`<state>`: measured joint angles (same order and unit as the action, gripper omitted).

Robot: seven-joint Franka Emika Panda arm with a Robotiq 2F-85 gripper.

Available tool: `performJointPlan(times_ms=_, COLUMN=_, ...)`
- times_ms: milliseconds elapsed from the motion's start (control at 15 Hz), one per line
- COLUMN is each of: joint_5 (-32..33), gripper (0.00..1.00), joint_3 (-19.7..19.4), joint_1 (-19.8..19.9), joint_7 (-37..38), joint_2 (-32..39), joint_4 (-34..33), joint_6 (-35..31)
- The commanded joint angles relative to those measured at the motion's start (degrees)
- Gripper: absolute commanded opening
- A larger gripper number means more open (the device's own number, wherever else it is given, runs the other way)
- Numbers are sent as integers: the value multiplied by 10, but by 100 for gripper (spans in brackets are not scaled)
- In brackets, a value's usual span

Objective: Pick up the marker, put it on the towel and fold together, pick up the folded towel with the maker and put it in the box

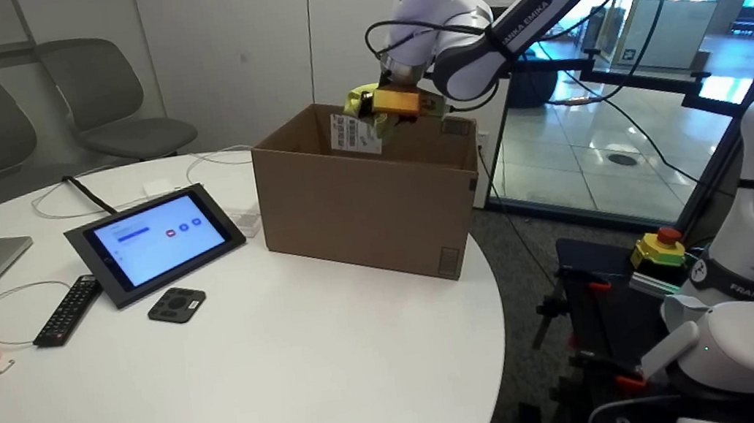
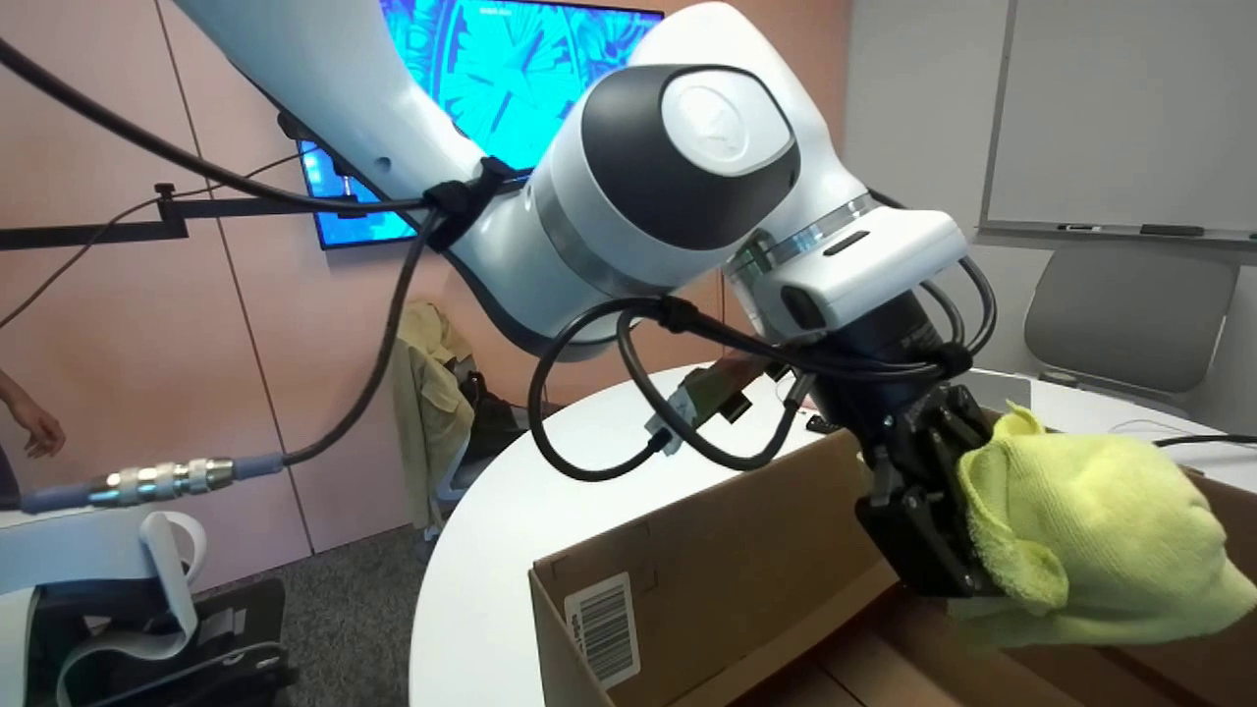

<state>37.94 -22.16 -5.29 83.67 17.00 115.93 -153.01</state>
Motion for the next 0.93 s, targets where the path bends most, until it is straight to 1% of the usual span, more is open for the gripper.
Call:
performJointPlan(times_ms=0, joint_5=40, gripper=60, joint_3=9, joint_1=0, joint_7=56, joint_2=-2, joint_4=-8, joint_6=24)
performJointPlan(times_ms=133, joint_5=46, gripper=74, joint_3=19, joint_1=4, joint_7=63, joint_2=-4, joint_4=-8, joint_6=34)
performJointPlan(times_ms=333, joint_5=55, gripper=98, joint_3=27, joint_1=6, joint_7=71, joint_2=-8, joint_4=-7, joint_6=47)
performJointPlan(times_ms=400, joint_5=44, gripper=99, joint_3=38, joint_1=13, joint_7=53, joint_2=-12, joint_4=-2, joint_6=47)
performJointPlan(times_ms=533, joint_5=43, gripper=100, joint_3=47, joint_1=14, joint_7=50, joint_2=-18, joint_4=1, joint_6=54)
performJointPlan(times_ms=600, joint_5=36, gripper=100, joint_3=55, joint_1=17, joint_7=33, joint_2=-23, joint_4=6, joint_6=58)
performJointPlan(times_ms=733, joint_5=-9, gripper=100, joint_3=96, joint_1=33, joint_7=-59, joint_2=-47, joint_4=37, joint_6=42)
performJointPlan(times_ms=867, joint_5=-39, gripper=100, joint_3=123, joint_1=27, joint_7=-113, joint_2=-78, joint_4=67, joint_6=57)
